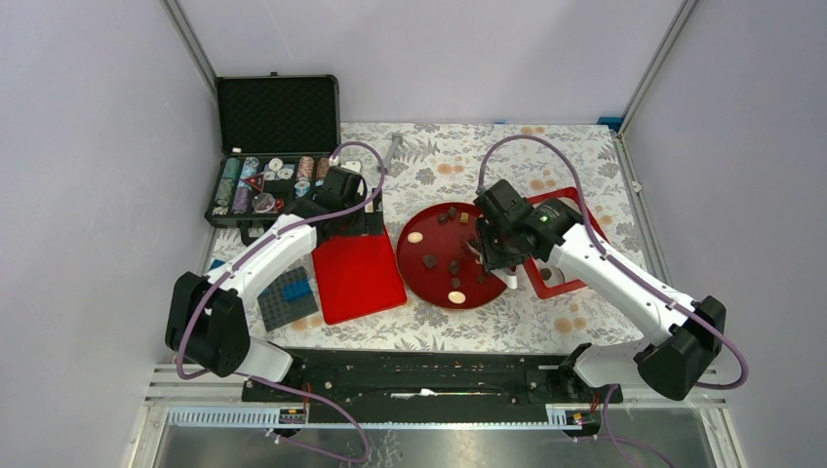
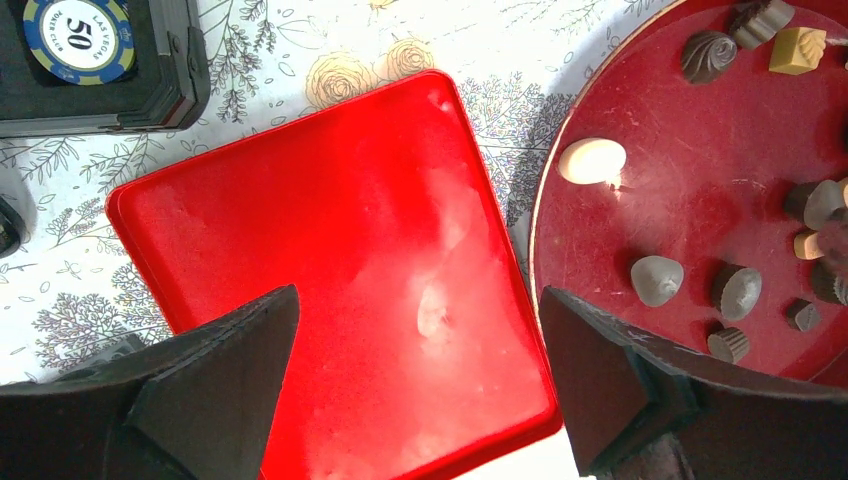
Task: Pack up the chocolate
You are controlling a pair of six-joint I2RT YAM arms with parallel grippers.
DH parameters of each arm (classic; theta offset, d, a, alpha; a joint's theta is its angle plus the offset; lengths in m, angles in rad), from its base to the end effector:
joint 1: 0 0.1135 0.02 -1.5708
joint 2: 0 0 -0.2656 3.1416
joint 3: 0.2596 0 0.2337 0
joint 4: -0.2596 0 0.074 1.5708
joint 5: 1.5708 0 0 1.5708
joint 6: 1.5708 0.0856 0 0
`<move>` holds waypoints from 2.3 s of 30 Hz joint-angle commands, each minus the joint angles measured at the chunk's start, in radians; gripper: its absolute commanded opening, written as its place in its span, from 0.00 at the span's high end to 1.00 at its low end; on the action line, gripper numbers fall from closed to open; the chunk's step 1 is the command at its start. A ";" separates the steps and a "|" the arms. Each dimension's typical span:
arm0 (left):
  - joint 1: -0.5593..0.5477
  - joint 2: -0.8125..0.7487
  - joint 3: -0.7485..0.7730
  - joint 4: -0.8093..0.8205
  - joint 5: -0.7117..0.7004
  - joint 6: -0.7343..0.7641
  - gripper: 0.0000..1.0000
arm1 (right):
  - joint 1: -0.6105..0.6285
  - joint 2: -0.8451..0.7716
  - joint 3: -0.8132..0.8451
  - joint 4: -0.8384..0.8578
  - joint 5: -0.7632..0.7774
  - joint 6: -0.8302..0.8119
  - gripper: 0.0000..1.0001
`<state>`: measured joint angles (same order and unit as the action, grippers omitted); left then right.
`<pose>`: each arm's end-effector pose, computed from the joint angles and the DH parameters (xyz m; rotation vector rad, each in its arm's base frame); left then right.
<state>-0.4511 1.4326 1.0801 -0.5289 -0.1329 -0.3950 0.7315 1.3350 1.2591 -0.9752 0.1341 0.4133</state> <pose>0.2904 -0.1281 0.2323 0.0102 2.4532 -0.2127 0.2060 0.1696 0.2766 -0.3695 2.5989 0.2298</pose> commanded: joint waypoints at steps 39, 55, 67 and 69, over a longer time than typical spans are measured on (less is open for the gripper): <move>0.005 0.004 0.019 0.054 0.001 0.022 0.01 | -0.434 -0.263 -0.112 -0.250 0.242 0.124 0.70; 0.005 0.014 0.024 0.056 0.016 0.016 0.01 | -0.433 -0.264 -0.115 -0.227 0.254 0.100 0.58; 0.005 0.019 0.029 0.055 0.013 0.013 0.01 | -0.423 -0.230 0.120 -0.179 0.106 0.021 0.81; 0.005 0.017 0.027 0.055 0.012 0.013 0.01 | -0.384 -0.221 0.112 -0.139 0.063 0.020 0.83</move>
<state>-0.4511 1.4448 1.0801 -0.5137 -0.1234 -0.3889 0.3080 1.0916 1.3472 -1.1820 0.3004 0.4656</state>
